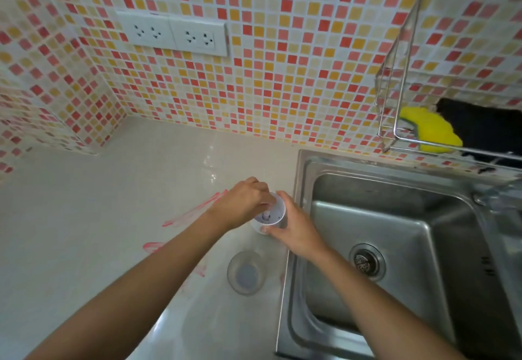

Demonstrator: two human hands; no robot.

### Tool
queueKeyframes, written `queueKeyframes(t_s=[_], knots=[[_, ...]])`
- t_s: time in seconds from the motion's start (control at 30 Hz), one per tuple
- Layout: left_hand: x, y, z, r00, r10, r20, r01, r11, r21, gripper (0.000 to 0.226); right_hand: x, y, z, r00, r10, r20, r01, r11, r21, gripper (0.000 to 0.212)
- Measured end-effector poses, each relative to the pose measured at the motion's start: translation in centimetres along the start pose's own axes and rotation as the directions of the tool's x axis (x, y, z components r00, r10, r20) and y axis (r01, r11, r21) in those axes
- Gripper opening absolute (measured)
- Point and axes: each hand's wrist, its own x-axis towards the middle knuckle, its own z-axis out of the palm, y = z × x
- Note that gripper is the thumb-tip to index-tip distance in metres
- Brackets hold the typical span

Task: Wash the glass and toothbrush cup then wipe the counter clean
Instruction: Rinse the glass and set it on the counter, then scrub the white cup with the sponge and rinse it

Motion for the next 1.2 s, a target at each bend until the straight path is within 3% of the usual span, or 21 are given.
queueKeyframes(t_s=[0.17,0.27,0.4,0.47,0.57,0.67,0.77,0.83,1.0,1.13,1.2], knots=[[0.5,0.6,-0.6,0.994,0.102,0.031,-0.106,0.985,0.133,0.035,0.0,0.1,0.2,1.0,0.011,-0.016,-0.011,1.0,-0.01,0.087],[0.7,1.2,-1.8,0.994,0.081,-0.08,-0.073,0.992,0.101,0.037,-0.1,0.1,0.4,0.999,0.042,-0.024,-0.042,0.999,-0.025,0.085],[0.5,1.6,-3.7,0.977,-0.1,-0.189,0.087,0.993,-0.077,0.014,-0.3,-0.7,-0.5,0.998,0.066,0.02,-0.064,0.994,-0.09,0.106],[0.3,2.4,-4.3,0.951,-0.245,-0.186,0.204,0.955,-0.216,0.017,-1.0,-1.6,-2.3,0.996,0.085,0.037,-0.078,0.986,-0.147,0.111],[0.3,3.8,-4.9,0.908,-0.367,-0.201,0.285,0.894,-0.346,0.019,-3.1,-4.3,-7.6,0.994,0.024,-0.103,-0.052,0.961,-0.271,0.073],[1.1,5.2,-5.1,0.876,-0.462,-0.141,0.35,0.808,-0.474,0.021,-5.7,-8.0,-13.9,0.906,-0.173,-0.386,0.062,0.957,-0.283,0.03],[2.4,6.9,-4.6,0.851,-0.519,-0.081,0.398,0.739,-0.544,0.021,-6.8,-10.2,-20.0,0.717,-0.33,-0.614,0.131,0.929,-0.345,0.021],[3.3,8.3,-4.3,0.845,-0.531,-0.065,0.402,0.71,-0.578,0.019,-5.5,-9.4,-23.4,0.672,-0.335,-0.66,0.074,0.918,-0.39,0.023],[5.2,12.5,-4.1,0.823,-0.563,-0.076,0.382,0.648,-0.659,0.014,-1.8,-5.4,-27.1,0.862,0.003,-0.508,-0.254,0.868,-0.426,0.041],[6.7,15.2,-3.7,0.797,-0.602,-0.052,0.376,0.562,-0.737,0.01,-0.5,-5.8,-28.3,0.926,0.116,-0.358,-0.257,0.89,-0.377,0.047],[7.3,16.6,-3.4,0.782,-0.623,-0.019,0.387,0.509,-0.768,0.013,-0.2,-5.8,-28.9,0.933,0.112,-0.343,-0.256,0.874,-0.413,0.038]])
